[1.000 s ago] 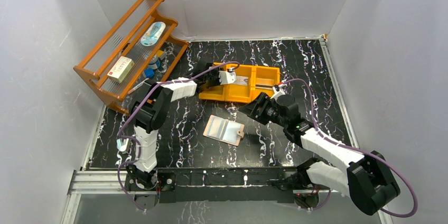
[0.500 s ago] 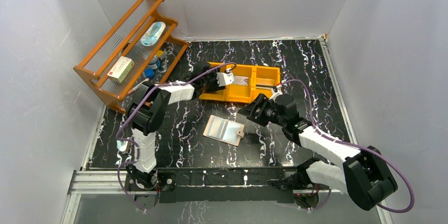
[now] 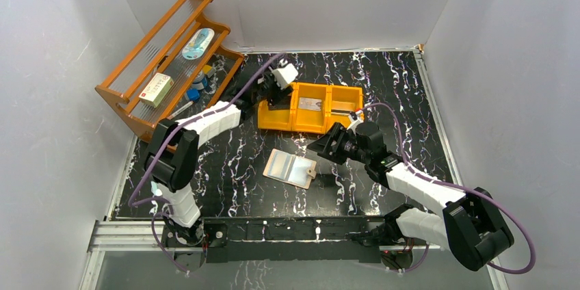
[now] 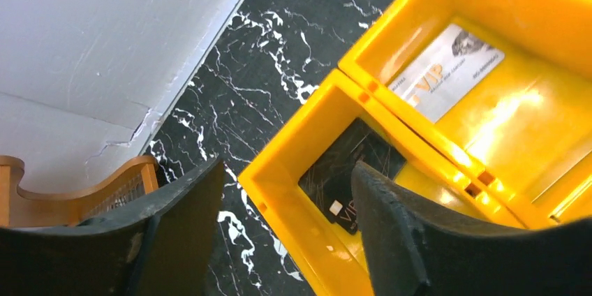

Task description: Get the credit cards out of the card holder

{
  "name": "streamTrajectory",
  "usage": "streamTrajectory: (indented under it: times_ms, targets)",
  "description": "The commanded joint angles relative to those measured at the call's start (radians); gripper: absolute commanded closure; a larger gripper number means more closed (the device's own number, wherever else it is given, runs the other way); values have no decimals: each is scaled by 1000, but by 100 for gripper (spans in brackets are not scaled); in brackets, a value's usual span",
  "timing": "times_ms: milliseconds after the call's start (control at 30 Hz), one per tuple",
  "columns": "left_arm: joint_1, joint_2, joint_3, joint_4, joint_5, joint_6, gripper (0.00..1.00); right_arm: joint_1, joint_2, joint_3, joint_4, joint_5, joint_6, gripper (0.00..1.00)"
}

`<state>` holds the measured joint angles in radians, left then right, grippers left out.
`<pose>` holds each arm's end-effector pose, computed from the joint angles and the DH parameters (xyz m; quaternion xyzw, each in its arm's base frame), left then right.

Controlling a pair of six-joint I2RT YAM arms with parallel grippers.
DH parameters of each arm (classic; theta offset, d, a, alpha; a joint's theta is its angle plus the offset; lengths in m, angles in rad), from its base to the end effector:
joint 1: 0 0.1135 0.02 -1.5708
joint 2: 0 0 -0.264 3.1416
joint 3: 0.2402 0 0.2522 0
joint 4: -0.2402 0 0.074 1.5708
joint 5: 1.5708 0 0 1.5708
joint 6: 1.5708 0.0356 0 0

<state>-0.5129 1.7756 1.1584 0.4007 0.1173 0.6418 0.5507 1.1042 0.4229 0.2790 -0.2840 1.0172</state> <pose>0.3595 -0.2073 0.2556 0.4554 0.6319 -0.0053 0.6271 0.1898 0.1282 0.1993 0.1149 0.8214 0.4691 0.3033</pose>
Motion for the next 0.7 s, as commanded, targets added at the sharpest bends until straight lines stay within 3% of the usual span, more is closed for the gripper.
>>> streamTrajectory:
  times_ms: [0, 133, 267, 667]
  targets:
    - [-2, 8, 204, -294, -11, -306, 44, -3, -16, 34, 29, -3, 0, 31]
    - [-1, 60, 310, -484, -11, -500, 66, -3, -7, 33, 36, 0, 9, 31]
    - [-2, 74, 316, -544, -38, -618, 77, -4, -2, 32, 38, -3, 12, 31]
    - [-2, 235, 447, -713, -34, -766, 85, -3, -4, 28, 32, -1, 21, 31]
